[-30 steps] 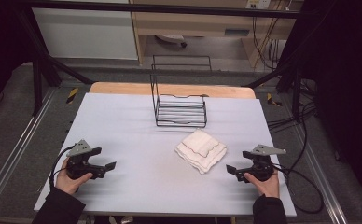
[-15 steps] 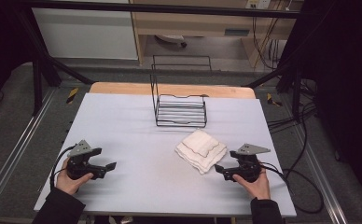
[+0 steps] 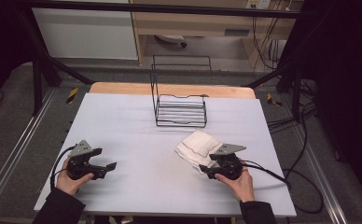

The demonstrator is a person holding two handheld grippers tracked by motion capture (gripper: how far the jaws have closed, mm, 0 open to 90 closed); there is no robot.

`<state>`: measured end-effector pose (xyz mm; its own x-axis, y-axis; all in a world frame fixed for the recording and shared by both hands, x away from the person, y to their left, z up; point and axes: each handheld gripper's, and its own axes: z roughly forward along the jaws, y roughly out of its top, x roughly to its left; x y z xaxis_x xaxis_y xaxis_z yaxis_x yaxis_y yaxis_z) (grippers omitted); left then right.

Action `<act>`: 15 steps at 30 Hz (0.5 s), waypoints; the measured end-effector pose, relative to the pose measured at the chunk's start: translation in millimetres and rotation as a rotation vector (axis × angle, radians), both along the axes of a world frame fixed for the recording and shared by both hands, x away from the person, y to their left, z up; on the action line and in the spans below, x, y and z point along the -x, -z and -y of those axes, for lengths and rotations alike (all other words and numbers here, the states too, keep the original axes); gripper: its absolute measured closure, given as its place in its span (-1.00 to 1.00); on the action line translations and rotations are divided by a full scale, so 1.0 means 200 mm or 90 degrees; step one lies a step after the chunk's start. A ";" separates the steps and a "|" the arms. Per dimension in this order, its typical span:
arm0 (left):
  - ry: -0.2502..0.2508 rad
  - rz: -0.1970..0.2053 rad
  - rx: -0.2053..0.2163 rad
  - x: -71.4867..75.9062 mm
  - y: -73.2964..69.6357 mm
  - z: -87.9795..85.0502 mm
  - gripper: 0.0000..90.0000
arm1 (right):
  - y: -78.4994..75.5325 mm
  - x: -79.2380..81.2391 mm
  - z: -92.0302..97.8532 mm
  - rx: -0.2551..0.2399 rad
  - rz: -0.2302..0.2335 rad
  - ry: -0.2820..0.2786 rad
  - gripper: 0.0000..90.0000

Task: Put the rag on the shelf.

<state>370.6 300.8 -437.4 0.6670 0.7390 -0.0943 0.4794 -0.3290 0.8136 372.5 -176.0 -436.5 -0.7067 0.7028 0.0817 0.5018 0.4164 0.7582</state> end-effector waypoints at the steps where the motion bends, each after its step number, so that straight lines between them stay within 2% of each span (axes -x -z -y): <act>1: -0.001 -0.001 0.000 0.00 0.00 0.00 -0.79 | 0.01 -0.01 -0.01 0.003 -0.003 -0.006 -0.10; 6: -0.002 -0.001 0.000 0.00 0.00 0.00 -0.78 | 0.04 -0.03 -0.08 0.039 -0.003 -0.014 -0.01; 8: -0.001 -0.001 -0.003 0.00 0.00 0.00 -0.78 | 0.04 -0.04 -0.09 0.040 -0.004 -0.013 0.02; 15: -0.002 -0.001 -0.004 0.00 0.00 0.00 -0.77 | 0.07 -0.03 -0.10 0.069 0.024 -0.010 0.18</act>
<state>371.3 301.6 -437.8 0.6640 0.7422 -0.0911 0.4822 -0.3319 0.8108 379.3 -156.5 -449.7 -0.7183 0.6954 -0.0207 0.4669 0.5039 0.7267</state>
